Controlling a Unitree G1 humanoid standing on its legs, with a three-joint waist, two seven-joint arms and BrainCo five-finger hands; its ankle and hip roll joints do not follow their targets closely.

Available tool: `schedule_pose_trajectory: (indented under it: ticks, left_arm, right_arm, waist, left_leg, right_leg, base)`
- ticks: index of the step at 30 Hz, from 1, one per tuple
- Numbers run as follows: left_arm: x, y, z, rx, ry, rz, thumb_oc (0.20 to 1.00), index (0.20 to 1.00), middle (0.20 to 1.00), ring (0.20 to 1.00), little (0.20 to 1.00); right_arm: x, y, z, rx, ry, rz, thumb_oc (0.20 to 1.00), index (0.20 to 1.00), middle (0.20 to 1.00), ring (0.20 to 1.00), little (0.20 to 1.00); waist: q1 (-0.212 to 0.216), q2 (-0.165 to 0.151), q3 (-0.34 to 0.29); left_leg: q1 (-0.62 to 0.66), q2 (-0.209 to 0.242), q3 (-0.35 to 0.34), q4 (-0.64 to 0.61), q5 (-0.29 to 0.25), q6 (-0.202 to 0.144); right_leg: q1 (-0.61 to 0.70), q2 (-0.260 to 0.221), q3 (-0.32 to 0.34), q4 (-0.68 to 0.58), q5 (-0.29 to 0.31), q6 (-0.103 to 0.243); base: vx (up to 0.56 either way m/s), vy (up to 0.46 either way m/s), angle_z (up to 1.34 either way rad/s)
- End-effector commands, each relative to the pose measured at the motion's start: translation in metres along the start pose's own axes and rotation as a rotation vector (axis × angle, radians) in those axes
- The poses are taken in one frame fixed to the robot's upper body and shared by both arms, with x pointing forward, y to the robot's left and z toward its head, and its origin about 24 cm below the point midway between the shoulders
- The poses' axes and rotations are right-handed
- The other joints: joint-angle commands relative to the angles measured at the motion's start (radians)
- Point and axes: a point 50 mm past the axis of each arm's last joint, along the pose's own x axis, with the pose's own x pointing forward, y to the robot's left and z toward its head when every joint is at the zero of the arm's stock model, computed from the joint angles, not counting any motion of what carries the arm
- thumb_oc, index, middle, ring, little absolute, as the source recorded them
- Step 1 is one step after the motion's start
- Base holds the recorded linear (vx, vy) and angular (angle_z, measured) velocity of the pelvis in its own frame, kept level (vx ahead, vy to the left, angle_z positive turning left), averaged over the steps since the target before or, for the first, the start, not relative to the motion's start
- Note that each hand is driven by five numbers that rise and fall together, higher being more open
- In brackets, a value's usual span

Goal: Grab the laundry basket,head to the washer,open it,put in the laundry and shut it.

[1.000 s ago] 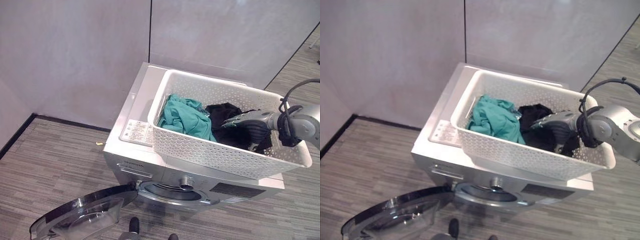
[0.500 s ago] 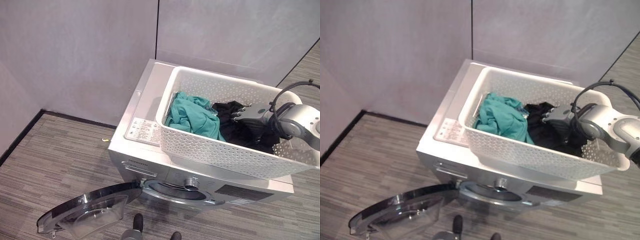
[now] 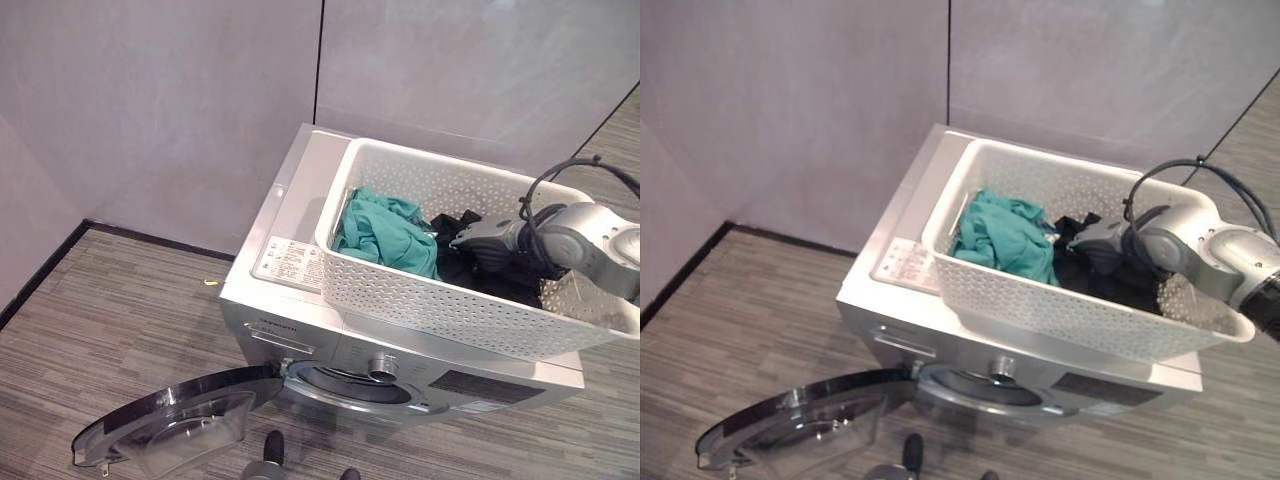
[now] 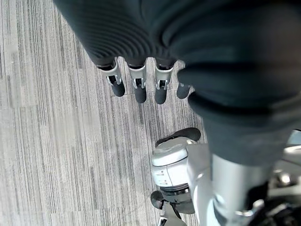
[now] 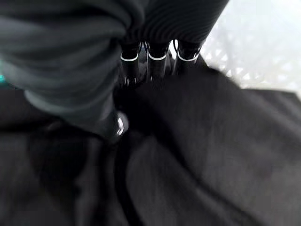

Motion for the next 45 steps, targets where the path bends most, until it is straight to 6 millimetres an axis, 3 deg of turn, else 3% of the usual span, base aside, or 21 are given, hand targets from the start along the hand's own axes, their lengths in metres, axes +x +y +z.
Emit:
schedule_pose_trajectory:
  ticks: [1,3,10,16,20,27,30,31,32,33,36,38,45]
  left_arm:
    - [0.0,0.007,0.005,0.013,0.008,0.009,1.0,1.0,1.0,1.0,1.0]
    - [0.0,0.004,0.006,-0.001,-0.001,0.006,1.0,1.0,1.0,1.0,1.0]
    - [0.001,0.002,0.008,-0.011,-0.01,0.004,1.0,1.0,1.0,1.0,1.0]
    - [0.001,-0.002,0.007,-0.036,-0.012,-0.002,1.0,1.0,1.0,1.0,1.0]
    - [0.002,-0.006,0.012,-0.049,-0.028,-0.01,1.0,1.0,1.0,1.0,1.0]
    - [0.003,-0.007,0.022,-0.088,-0.058,0.018,1.0,1.0,1.0,1.0,1.0]
    - [0.003,-0.008,0.035,-0.109,-0.113,0.044,1.0,1.0,1.0,1.0,1.0]
    - [0.003,-0.008,0.035,-0.109,-0.113,0.044,1.0,1.0,1.0,1.0,1.0]
    - [0.003,-0.006,0.038,-0.119,-0.13,0.06,1.0,1.0,1.0,1.0,1.0]
    - [0.003,-0.006,0.039,-0.12,-0.13,0.06,1.0,1.0,1.0,1.0,1.0]
    - [0.001,-0.002,0.05,-0.158,-0.196,0.082,1.0,1.0,1.0,1.0,1.0]
    - [0.0,0.0,0.057,-0.163,-0.233,0.089,1.0,1.0,1.0,1.0,1.0]
    - [-0.012,0.014,0.08,-0.154,-0.404,0.075,1.0,1.0,1.0,1.0,1.0]
  right_arm:
    - [-0.004,0.005,-0.022,0.068,0.097,-0.028,0.2,0.2,0.2,0.2,0.2]
    - [-0.005,0.01,-0.037,0.114,0.168,-0.1,0.2,0.2,0.2,0.2,0.2]
    - [-0.013,0.008,-0.06,0.217,0.27,-0.221,0.2,0.2,0.2,0.2,0.2]
    - [-0.032,-0.006,-0.102,0.657,0.366,-0.567,0.2,0.2,0.2,0.2,0.2]
    - [-0.038,-0.018,-0.111,0.876,0.335,-0.8,0.2,0.2,0.2,0.2,0.2]
    - [-0.026,-0.059,-0.1,1.228,0.083,-1.088,0.2,0.2,0.2,0.2,0.2]
    - [-0.012,-0.09,-0.079,1.572,-0.254,-1.218,0.2,0.2,0.2,0.2,0.2]
    - [-0.012,-0.09,-0.079,1.573,-0.254,-1.219,0.2,0.2,0.2,0.2,0.2]
    - [-0.012,-0.108,-0.074,1.651,-0.331,-1.266,0.2,0.2,0.2,0.2,0.2]
    - [-0.012,-0.109,-0.073,1.65,-0.332,-1.266,0.2,0.2,0.2,0.2,0.2]
    - [-0.021,-0.15,-0.049,1.669,-0.546,-1.307,0.2,0.2,0.2,0.2,0.2]
    - [-0.031,-0.163,-0.044,1.652,-0.608,-1.342,0.2,0.2,0.2,0.2,0.2]
    - [-0.062,-0.197,-0.042,1.644,-0.731,-1.472,0.2,0.2,0.2,0.2,0.2]
  waist:
    - [0.032,-0.03,0.003]
    - [0.026,-0.019,-0.005]
    - [0.021,-0.011,-0.019]
    - [0.017,-0.001,-0.047]
    - [0.019,0.009,-0.06]
    - [0.022,0.013,-0.079]
    - [0.029,0.017,-0.083]
    - [0.028,0.016,-0.085]
    - [0.029,0.014,-0.09]
    - [0.027,0.014,-0.09]
    - [0.028,0.019,-0.094]
    - [0.03,0.022,-0.098]
    - [0.044,0.03,-0.103]
  left_leg:
    - [0.02,0.034,-0.041,-0.001,-0.05,-0.035]
    - [0.029,0.033,-0.043,0.0,-0.051,-0.034]
    - [0.044,0.035,-0.046,0.002,-0.053,-0.034]
    - [0.062,0.034,-0.052,0.004,-0.05,-0.031]
    - [0.075,0.034,-0.054,0.009,-0.057,-0.029]
    - [0.087,0.033,-0.05,0.01,-0.057,-0.026]
    - [0.1,0.036,-0.045,0.013,-0.062,-0.029]
    - [0.097,0.034,-0.046,0.012,-0.058,-0.027]
    - [0.101,0.035,-0.045,0.012,-0.059,-0.028]
    - [0.1,0.035,-0.045,0.012,-0.058,-0.028]
    - [0.108,0.038,-0.04,0.013,-0.061,-0.031]
    - [0.109,0.037,-0.044,0.014,-0.061,-0.032]
    - [0.109,0.031,-0.059,0.011,-0.055,-0.03]
  right_leg:
    - [-0.038,-0.087,-0.026,0.003,0.06,0.093]
    - [-0.029,-0.087,-0.025,0.005,0.057,0.091]
    - [-0.012,-0.086,-0.027,0.006,0.05,0.087]
    - [0.009,-0.087,-0.033,0.012,0.04,0.08]
    - [0.022,-0.086,-0.037,0.019,0.031,0.076]
    - [0.03,-0.086,-0.032,0.022,0.027,0.07]
    - [0.04,-0.082,-0.028,0.027,0.018,0.065]
    - [0.037,-0.084,-0.029,0.026,0.021,0.065]
    - [0.039,-0.083,-0.028,0.028,0.019,0.063]
    - [0.038,-0.083,-0.028,0.028,0.019,0.063]
    - [0.046,-0.082,-0.029,0.029,0.017,0.062]
    - [0.051,-0.083,-0.033,0.029,0.017,0.062]
    - [0.062,-0.087,-0.053,0.031,0.015,0.06]
  base:
    - [-0.01,-0.003,0.04]
    - [0.0,-0.005,0.02]
    - [0.0,0.0,0.0]
    - [0.0,-0.007,0.01]
    - [0.0,-0.011,0.05]
    - [0.0,-0.001,0.01]
    - [-0.02,-0.008,-0.09]
    - [0.0,0.0,0.0]
    - [-0.01,-0.002,0.06]
    - [-0.01,-0.009,0.04]
    - [-0.01,-0.007,0.02]
    - [0.0,0.0,0.0]
    - [0.0,0.001,0.04]
